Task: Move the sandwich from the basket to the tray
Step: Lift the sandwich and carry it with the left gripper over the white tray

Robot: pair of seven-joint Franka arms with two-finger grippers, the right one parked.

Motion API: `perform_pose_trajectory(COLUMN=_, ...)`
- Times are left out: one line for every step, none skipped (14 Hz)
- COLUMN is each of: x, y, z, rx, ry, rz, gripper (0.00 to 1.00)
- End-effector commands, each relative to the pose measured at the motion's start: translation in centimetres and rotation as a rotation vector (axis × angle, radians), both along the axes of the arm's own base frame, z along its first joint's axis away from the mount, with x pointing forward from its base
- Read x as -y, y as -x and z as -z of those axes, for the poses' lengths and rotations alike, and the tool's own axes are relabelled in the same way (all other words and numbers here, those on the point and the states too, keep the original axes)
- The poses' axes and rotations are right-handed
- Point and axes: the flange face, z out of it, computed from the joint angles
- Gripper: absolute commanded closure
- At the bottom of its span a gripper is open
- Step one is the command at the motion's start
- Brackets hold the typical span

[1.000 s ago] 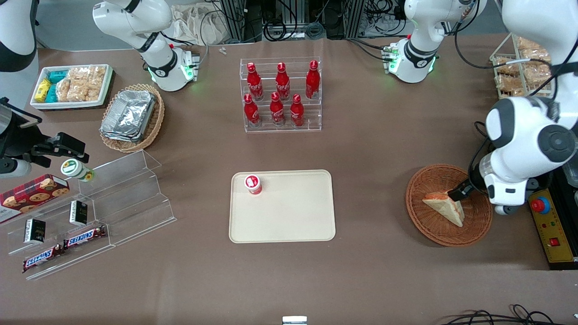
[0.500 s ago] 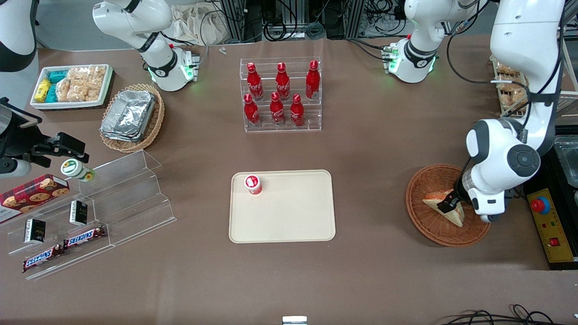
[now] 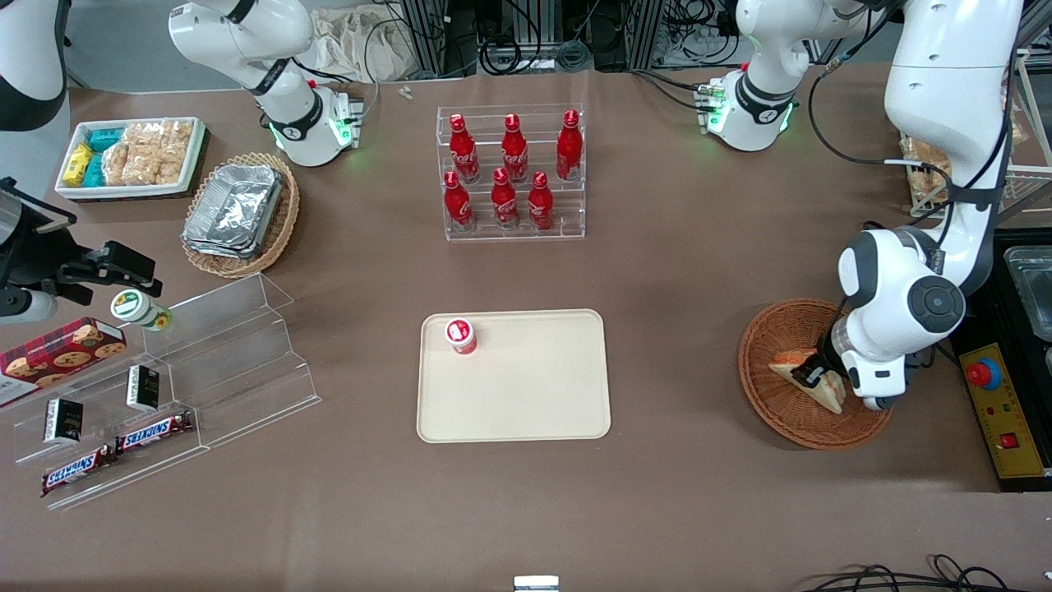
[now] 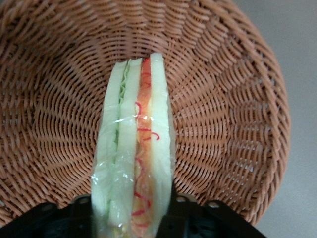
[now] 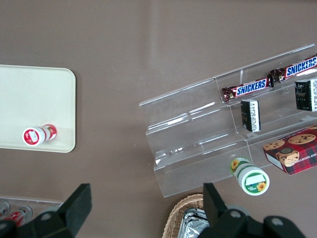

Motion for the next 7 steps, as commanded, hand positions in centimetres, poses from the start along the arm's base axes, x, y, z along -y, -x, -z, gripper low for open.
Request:
perform_pose_trajectory(x=-0.6, y=0.0, z=-5.3, rx=0.063, ry=-0.017, rz=-0.027, gripper=1.0)
perform_pose_trajectory(x=-0.4, y=-0.2, z=-8.2, rx=0.051, ry=-0.018, rz=-0.024, gripper=1.0)
perform_pose_trajectory(x=0.1, y=-0.2, z=-11.1, rx=0.019, ry=-0.02, rz=-0.012, gripper=1.0)
perform_pose_trajectory(x=0.7, y=-0.4, z=-13.8, rx=-0.013, ry=-0.022, rz=0.002, gripper=1.0)
perform_pose_trajectory(x=2.1, y=-0.7, z=-16.3, rx=-0.037, ry=-0.022, rz=0.029, gripper=1.0)
perform_pose_trajectory(x=3.8, y=-1.1, z=-18.6, rx=-0.051, ry=-0.017, rz=0.098, gripper=1.0)
perform_pose_trajectory(x=4.9, y=-1.1, z=-20.5, rx=-0.076, ry=-0.01, rz=0.167, gripper=1.0)
